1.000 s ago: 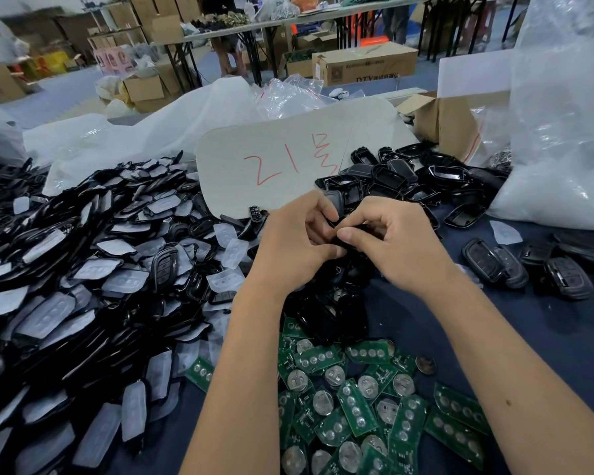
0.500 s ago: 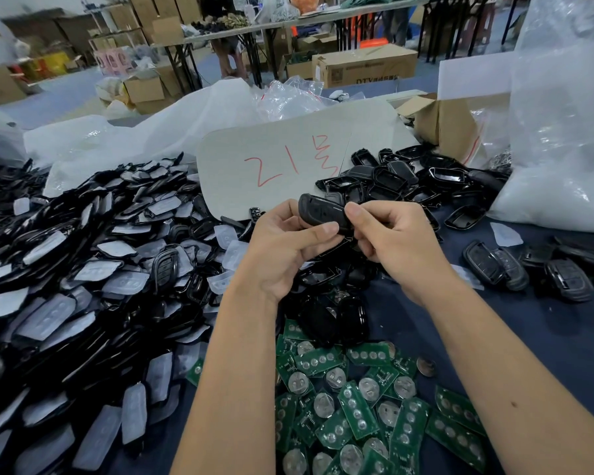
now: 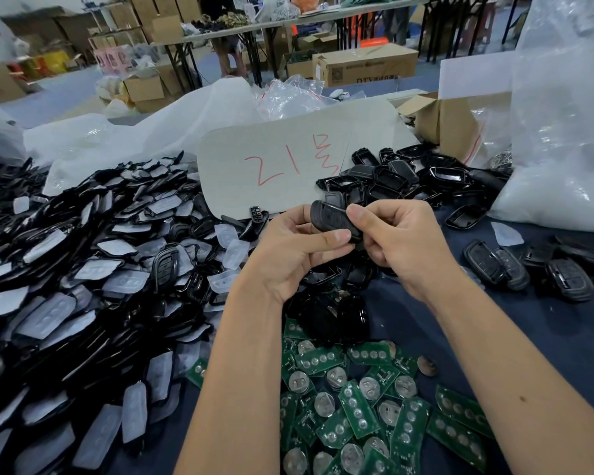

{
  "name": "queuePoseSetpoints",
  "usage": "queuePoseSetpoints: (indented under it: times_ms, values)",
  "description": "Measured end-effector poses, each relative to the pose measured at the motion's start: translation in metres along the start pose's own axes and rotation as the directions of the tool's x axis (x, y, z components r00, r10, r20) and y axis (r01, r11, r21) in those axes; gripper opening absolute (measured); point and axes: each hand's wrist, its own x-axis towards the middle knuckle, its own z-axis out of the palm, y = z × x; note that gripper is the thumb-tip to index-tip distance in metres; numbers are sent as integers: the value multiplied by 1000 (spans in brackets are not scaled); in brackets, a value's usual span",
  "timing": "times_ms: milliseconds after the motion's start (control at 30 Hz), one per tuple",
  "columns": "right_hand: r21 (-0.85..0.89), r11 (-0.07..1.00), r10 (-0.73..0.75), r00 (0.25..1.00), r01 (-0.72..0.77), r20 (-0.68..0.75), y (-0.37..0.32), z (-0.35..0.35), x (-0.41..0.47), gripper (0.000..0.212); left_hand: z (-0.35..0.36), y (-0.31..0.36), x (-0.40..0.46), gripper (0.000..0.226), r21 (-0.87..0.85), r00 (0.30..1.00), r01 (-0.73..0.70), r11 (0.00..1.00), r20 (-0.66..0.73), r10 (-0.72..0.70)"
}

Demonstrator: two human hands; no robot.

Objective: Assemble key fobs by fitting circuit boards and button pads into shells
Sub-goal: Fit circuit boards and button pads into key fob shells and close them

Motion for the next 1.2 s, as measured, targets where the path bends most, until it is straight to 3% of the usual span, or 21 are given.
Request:
queuePoseSetpoints:
  times_ms: [300,367,467,633,700,767,833,933,1033,1133,1200]
  values:
    - [-24,1000,4,1000,-4,-11,-2,-11,3,35,12,-4,1,67,-14,1000,5,1000,-27,-6]
    - [-61,998,0,1000,-1,-9,-5,-21,4,35,22,-6,3,56,6,1000,18,1000,-21,-17]
    - [-175,984,-27,1000,26,-2,-10,-34,4,24,40,-16,7,31,141,999,-3,990,-42,9]
    - [-335,942,-42,999,28,-35,-15,-69,9,18,58,-30,11,26,345,991,-80,935,-72,111]
    - [-499,867,-35,995,-14,-89,-17,-88,11,25,53,-28,13,25,569,977,-114,814,-83,194]
    - [-673,736,-39,988,-73,-150,-18,-103,12,29,47,-26,14,24,800,958,-151,581,-27,286]
    - [-777,609,-36,974,-157,-225,-18,-112,13,31,43,-25,13,22,899,949,-209,385,92,300]
    - [-841,479,-66,944,-253,-322,-17,-117,13,29,44,-31,14,33,943,943,-280,182,234,237]
    - [-863,450,-168,928,-228,-333,-16,-115,14,18,47,-38,18,33,950,931,-301,83,274,239]
    - [-854,504,-273,915,-127,-296,-18,-106,15,13,44,-37,19,17,953,922,-294,75,262,286]
    - [-825,564,-313,913,-43,-262,-21,-98,14,12,40,-34,20,18,952,919,-285,111,238,314]
